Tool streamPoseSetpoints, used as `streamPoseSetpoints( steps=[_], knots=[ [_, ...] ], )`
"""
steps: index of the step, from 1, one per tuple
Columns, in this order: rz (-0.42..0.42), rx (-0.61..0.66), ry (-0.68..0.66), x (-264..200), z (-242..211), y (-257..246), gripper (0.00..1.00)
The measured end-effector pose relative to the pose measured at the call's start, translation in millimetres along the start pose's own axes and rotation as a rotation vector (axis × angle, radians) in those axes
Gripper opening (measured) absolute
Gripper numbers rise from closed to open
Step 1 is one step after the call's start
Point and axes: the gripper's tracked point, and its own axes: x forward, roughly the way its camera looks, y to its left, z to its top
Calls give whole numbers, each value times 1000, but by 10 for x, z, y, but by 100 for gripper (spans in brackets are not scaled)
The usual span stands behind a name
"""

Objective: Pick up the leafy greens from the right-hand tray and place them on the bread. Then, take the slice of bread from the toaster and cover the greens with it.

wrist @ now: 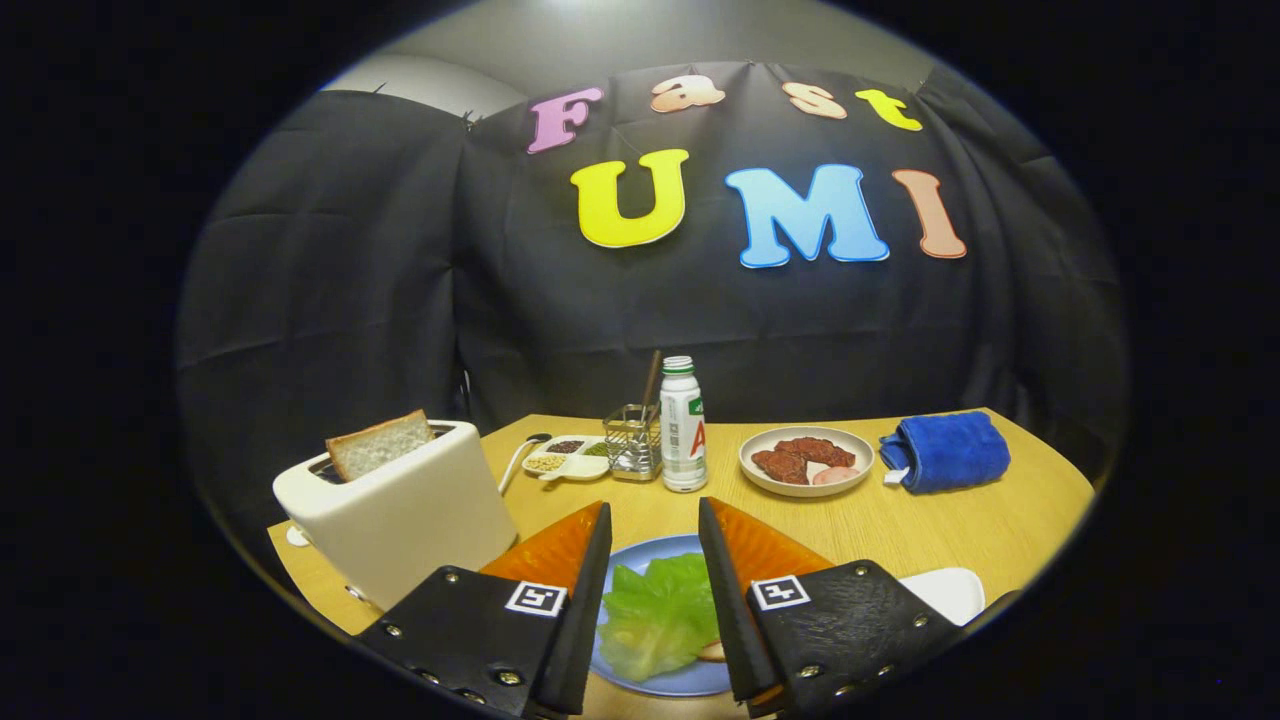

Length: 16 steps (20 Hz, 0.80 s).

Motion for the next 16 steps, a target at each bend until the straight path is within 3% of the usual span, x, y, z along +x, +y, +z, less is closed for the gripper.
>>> streamPoseSetpoints(
  steps=[7, 11, 16],
  knots=[
    [110, -10, -47, 5, 266, 673, 53],
    [161, -113, -55, 32, 381, 1150, 53],
    [269, -139, -93, 1, 478, 1881, 53]
  ],
)
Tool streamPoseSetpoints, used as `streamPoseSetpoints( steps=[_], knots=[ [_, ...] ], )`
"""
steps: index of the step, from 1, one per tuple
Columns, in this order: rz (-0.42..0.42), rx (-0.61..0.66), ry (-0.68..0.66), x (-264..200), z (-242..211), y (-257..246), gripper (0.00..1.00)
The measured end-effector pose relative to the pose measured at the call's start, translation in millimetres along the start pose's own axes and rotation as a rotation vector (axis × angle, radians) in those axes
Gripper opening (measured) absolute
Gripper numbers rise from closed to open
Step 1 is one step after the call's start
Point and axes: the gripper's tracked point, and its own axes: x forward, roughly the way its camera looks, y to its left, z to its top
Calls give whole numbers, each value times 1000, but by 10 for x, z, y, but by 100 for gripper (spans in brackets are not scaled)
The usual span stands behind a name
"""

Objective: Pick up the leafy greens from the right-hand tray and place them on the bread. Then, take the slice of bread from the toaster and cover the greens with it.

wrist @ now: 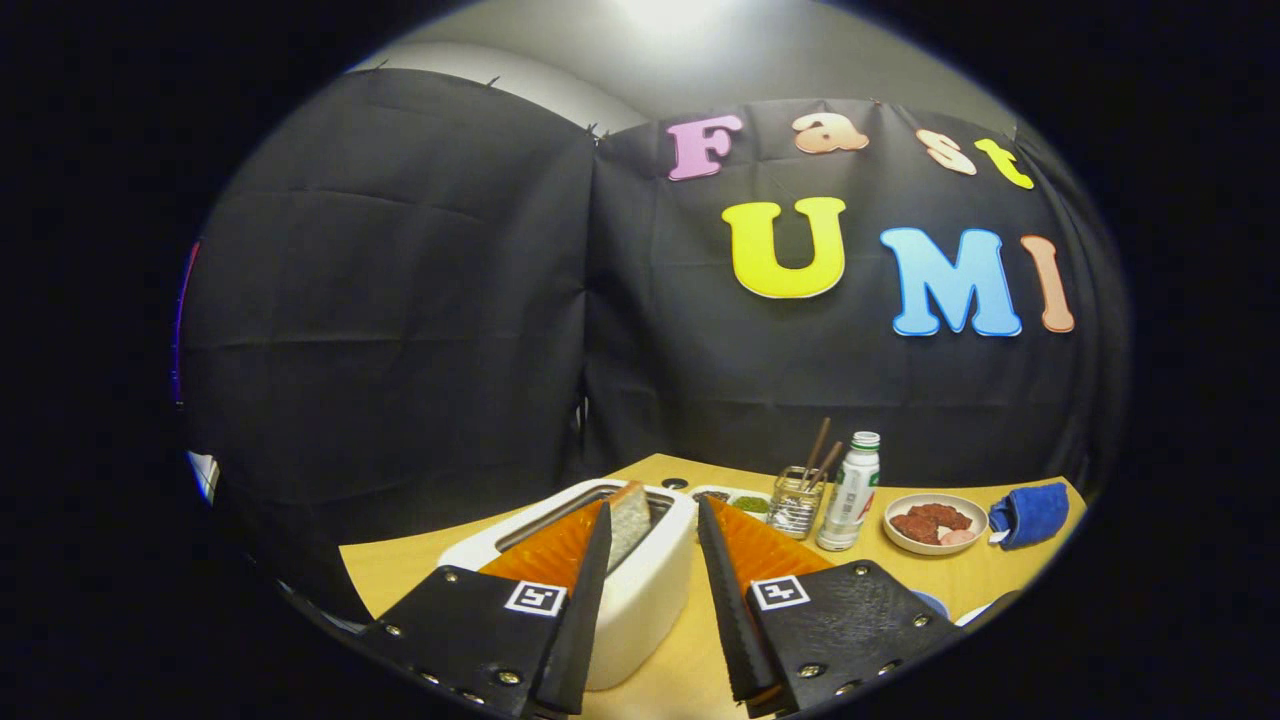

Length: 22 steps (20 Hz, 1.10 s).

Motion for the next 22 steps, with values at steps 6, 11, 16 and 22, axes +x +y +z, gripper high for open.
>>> streamPoseSetpoints(
  steps=[6, 11, 16, 22],
  knots=[
    [35, -31, 36, 202, -146, 303, 53],
    [15, -76, 90, 301, -385, 288, 53],
    [4, -56, 89, 313, -455, 196, 16],
    [51, 23, 49, 202, -301, 196, 16]
  ],
)
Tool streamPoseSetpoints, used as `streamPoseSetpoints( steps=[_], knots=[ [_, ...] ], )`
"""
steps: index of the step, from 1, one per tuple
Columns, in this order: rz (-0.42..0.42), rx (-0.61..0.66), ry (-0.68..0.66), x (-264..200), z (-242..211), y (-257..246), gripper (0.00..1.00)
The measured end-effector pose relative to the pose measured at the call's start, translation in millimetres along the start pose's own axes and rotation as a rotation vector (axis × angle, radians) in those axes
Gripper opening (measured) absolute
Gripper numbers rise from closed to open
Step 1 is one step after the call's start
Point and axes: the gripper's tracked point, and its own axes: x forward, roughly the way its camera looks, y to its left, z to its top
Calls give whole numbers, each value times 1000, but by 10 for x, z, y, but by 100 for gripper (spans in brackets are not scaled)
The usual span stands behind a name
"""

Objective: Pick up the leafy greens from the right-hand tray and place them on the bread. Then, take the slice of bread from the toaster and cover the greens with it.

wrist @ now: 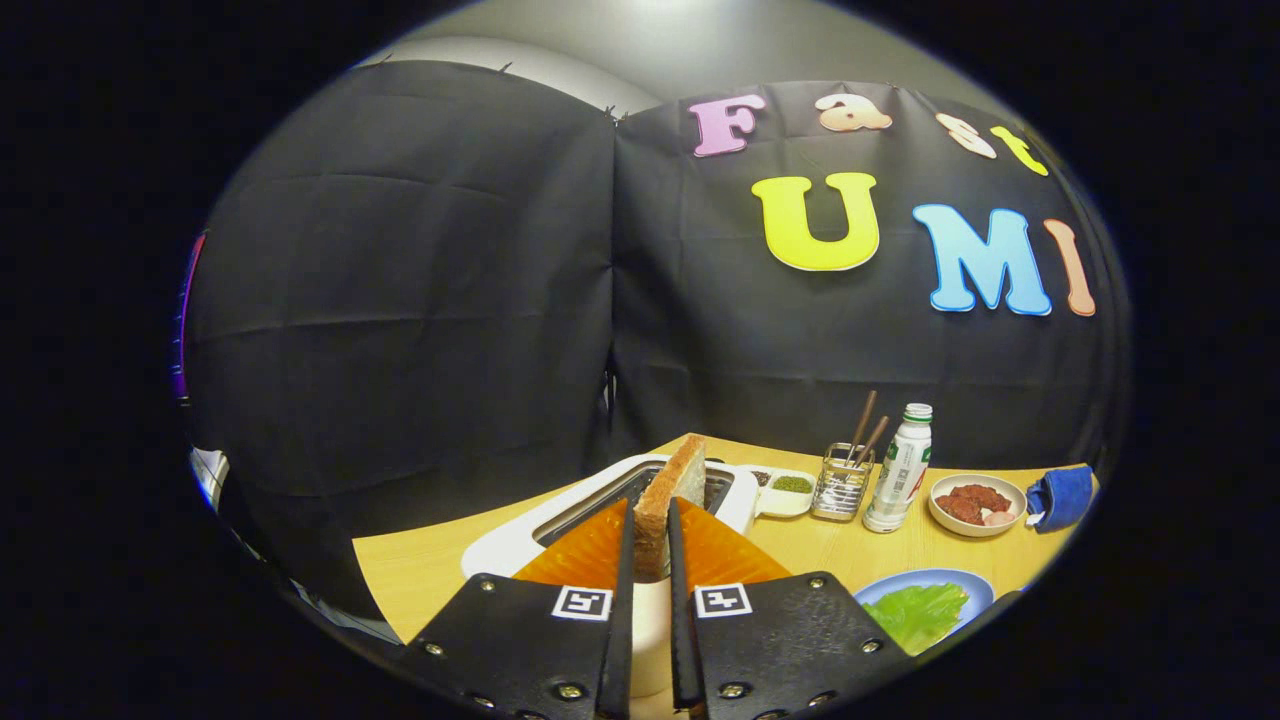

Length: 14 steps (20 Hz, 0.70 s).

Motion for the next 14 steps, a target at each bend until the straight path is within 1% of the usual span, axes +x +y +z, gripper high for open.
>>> streamPoseSetpoints(
  steps=[1, 2, 3, 6, 8, 11, 14],
  knots=[
    [5, 4, -10, -14, 26, -17, 16],
    [3, 23, -33, -84, 44, -12, 9],
    [1, 26, -43, -47, 94, -25, 1],
    [8, 39, -74, -108, 181, -45, 1],
    [-3, 55, -127, -191, 346, -109, 1],
    [-32, 70, -218, -371, 633, -231, 1],
    [-89, 68, -255, -531, 699, -449, 1]
  ],
)
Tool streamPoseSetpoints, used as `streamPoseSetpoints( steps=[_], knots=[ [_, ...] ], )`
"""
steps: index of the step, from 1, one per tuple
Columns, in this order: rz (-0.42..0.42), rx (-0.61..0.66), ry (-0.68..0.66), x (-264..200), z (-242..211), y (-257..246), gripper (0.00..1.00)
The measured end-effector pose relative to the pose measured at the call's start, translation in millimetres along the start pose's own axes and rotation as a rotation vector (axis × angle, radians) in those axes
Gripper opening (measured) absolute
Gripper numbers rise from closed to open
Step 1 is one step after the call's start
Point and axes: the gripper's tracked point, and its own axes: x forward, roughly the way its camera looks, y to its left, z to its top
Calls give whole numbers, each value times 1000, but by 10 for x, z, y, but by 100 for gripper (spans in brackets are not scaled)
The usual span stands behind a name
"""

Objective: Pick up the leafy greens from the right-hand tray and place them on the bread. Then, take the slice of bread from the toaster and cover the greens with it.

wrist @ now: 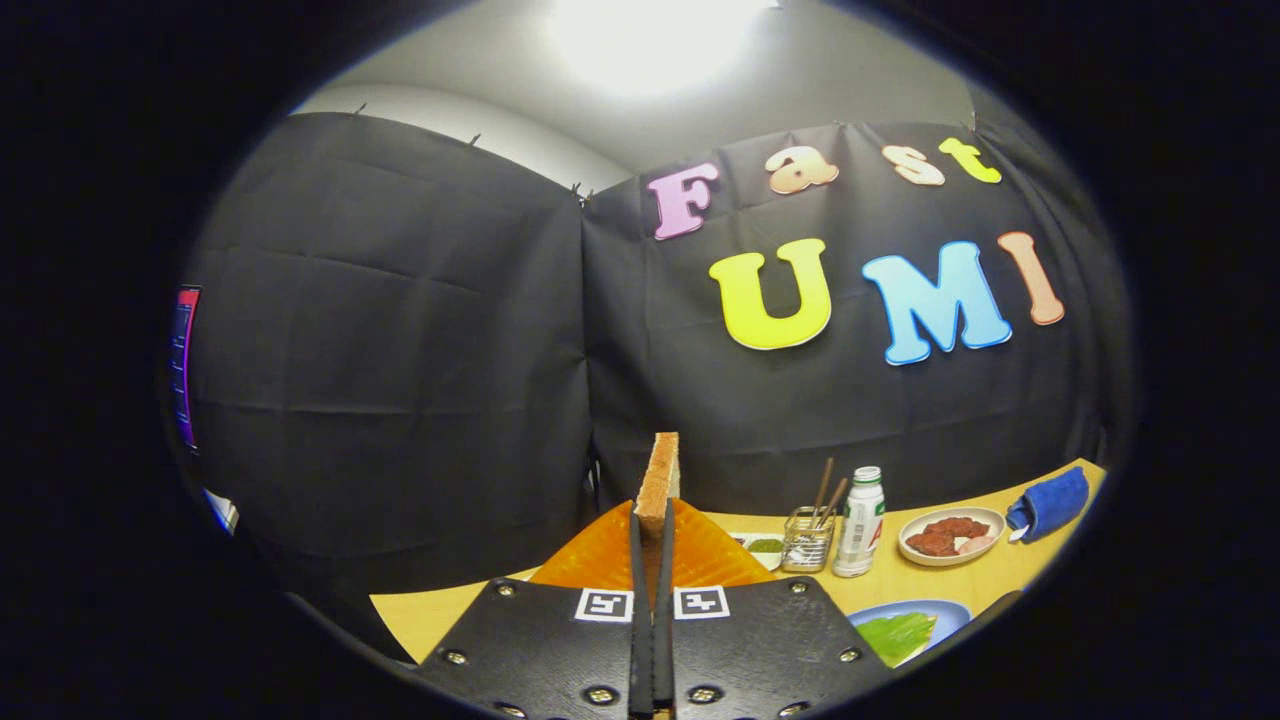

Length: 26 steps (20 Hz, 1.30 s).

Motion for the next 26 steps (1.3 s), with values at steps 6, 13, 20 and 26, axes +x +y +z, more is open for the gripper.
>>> streamPoseSetpoints(
  steps=[6, 13, 20, 26],
  knots=[
    [-159, -8, 53, -243, -270, -750, 1],
    [-413, -39, 81, -709, -429, -1815, 1],
    [-530, -80, 140, -1067, -659, -2286, 1],
    [-509, -123, 228, -1097, -967, -2198, 1]
  ],
)
